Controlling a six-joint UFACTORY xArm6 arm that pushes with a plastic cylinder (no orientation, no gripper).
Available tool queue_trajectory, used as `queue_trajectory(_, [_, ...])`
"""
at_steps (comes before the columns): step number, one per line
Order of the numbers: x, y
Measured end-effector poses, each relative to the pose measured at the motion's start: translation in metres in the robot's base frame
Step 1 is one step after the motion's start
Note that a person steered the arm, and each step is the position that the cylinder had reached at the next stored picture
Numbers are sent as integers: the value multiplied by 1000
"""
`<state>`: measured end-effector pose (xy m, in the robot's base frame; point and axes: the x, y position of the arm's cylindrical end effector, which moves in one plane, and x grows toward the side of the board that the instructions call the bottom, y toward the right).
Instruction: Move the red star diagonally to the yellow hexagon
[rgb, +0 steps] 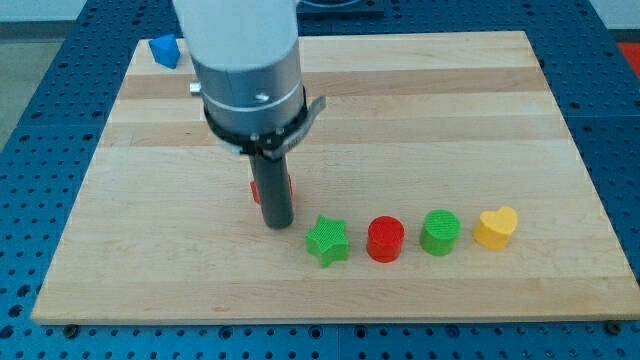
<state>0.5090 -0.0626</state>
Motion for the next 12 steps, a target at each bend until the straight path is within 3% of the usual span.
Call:
queue_trajectory(1, [-22,-3])
queue_trajectory(3, [-5,-26])
queue_trajectory(8, [-61,-2])
queue_trajectory(12, [-74,-37])
